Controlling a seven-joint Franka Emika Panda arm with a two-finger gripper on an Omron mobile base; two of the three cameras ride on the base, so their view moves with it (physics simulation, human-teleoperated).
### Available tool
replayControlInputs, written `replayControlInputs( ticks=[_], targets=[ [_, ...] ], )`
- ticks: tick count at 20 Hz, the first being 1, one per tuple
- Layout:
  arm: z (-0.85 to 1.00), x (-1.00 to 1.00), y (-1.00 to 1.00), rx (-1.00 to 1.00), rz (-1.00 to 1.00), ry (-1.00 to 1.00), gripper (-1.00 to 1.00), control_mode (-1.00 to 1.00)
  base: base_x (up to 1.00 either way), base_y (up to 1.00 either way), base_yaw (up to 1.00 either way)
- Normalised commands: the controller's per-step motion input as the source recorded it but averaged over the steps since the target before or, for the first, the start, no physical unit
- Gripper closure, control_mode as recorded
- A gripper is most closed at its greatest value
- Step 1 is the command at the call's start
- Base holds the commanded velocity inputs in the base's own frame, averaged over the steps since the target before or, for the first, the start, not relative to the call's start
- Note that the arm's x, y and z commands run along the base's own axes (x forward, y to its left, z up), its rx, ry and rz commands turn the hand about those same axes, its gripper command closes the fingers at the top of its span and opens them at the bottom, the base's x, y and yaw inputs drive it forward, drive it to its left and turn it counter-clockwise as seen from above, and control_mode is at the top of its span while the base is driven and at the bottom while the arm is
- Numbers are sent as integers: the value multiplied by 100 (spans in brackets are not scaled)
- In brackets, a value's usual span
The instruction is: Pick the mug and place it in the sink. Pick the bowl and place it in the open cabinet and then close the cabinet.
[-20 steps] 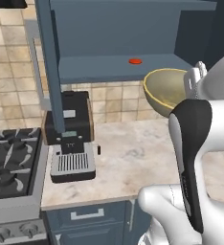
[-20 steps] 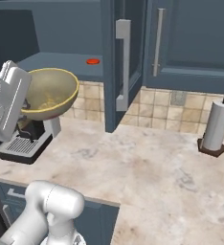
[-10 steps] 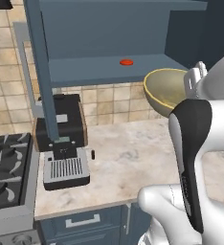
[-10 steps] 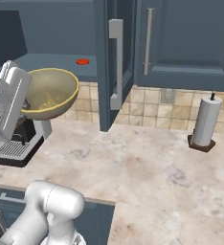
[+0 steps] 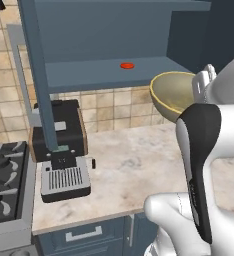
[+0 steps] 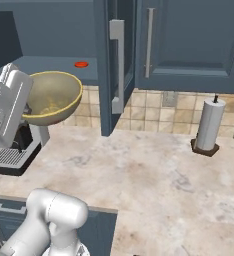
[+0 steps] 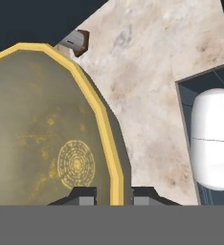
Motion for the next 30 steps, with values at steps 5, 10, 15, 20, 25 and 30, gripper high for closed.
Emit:
replayControlInputs(
  ticks=[5, 10, 15, 20, 25, 30],
  targets=[
    [0, 0, 0, 0, 0, 0, 100, 100, 17, -18, 0],
    [0, 0, 0, 0, 0, 0, 100, 100, 8, -5, 0],
    [28, 0, -14, 0, 9, 0, 100, -100, 0, 0, 0],
    [17, 0, -8, 0, 20, 0, 100, -100, 0, 0, 0],
    [0, 1, 0, -1, 17, 0, 100, -100, 0, 0, 0],
    [0, 16, 3, -3, 10, -2, 100, -100, 0, 0, 0]
  ],
)
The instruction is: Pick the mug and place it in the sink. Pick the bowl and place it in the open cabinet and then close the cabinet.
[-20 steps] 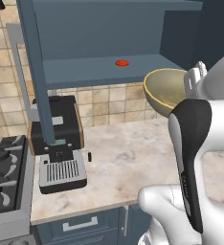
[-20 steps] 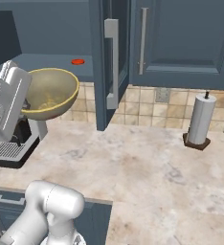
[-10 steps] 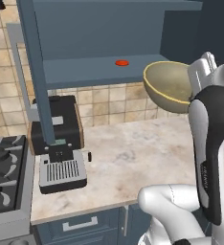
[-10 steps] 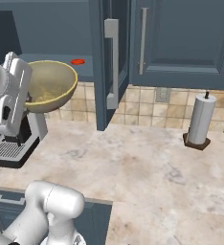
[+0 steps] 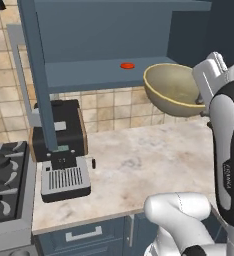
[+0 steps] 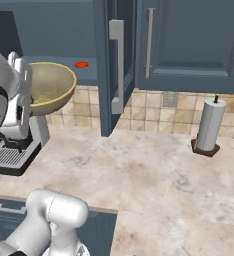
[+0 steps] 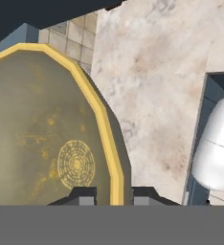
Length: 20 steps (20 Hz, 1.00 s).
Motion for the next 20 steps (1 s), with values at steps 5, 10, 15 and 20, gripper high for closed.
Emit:
replayControlInputs(
  ticks=[5, 10, 15, 20],
  targets=[
    [-1, 24, 25, -9, 8, -20, 100, -100, 0, 0, 0],
    [-1, 20, 30, -2, 12, -26, 100, -100, 0, 0, 0],
    [0, 9, 9, 0, 10, -13, 100, -100, 0, 0, 0],
    [4, 7, 0, 0, 4, 0, 100, -100, 0, 0, 0]
  ],
)
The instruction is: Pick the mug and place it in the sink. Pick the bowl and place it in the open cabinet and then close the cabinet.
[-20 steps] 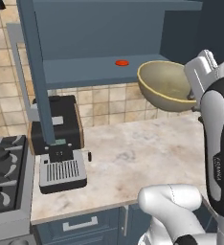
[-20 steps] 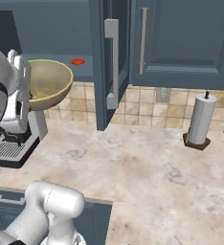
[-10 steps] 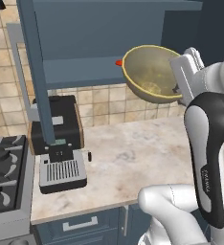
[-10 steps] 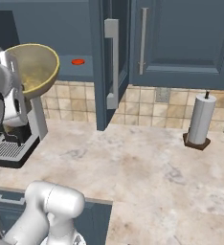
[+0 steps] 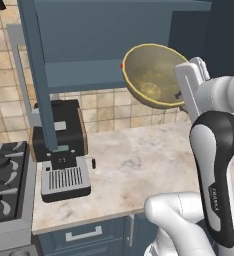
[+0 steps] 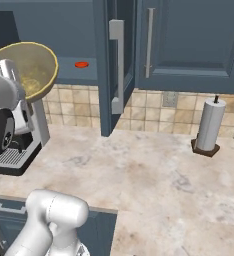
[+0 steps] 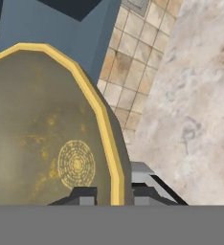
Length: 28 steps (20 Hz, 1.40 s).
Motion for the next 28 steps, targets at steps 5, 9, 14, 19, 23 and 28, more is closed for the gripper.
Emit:
replayControlInputs(
  ticks=[5, 9, 14, 19, 23, 28],
  targets=[
    [11, 4, 0, -3, 4, 0, 100, -100, 0, 0, 0],
    [13, 8, 0, -2, 2, 0, 100, -100, 0, 0, 0],
    [9, 13, 4, -1, 0, 0, 100, -100, 0, 0, 0],
    [1, 22, 18, -1, 0, 0, 100, -100, 0, 0, 0],
    [0, 31, 30, 0, 0, 0, 100, -100, 0, 0, 0],
    [1, 36, 25, 0, 0, 0, 100, -100, 0, 0, 0]
  ],
)
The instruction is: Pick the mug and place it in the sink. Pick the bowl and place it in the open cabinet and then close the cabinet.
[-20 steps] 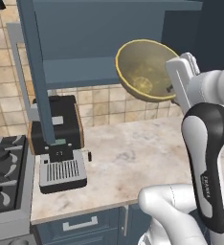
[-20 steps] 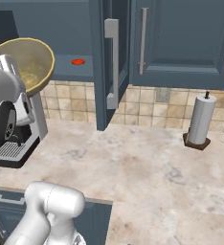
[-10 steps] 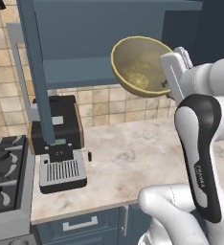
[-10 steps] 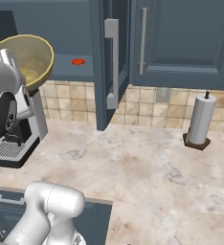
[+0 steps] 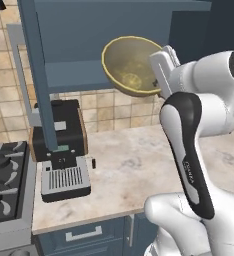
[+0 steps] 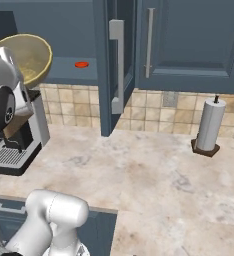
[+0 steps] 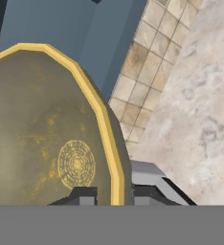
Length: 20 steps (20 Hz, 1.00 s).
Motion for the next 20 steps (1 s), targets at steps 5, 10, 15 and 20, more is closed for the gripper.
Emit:
replayControlInputs(
  ticks=[5, 10, 15, 20],
  targets=[
    [0, 54, 20, 0, 0, 0, 100, -100, 0, 0, 0],
    [1, 47, 29, -3, 0, 0, 100, -100, 0, 0, 0],
    [1, 55, 29, -3, 0, 0, 100, -100, 0, 0, 0],
    [0, 53, 10, 0, 0, 0, 100, -100, 0, 0, 0]
  ],
)
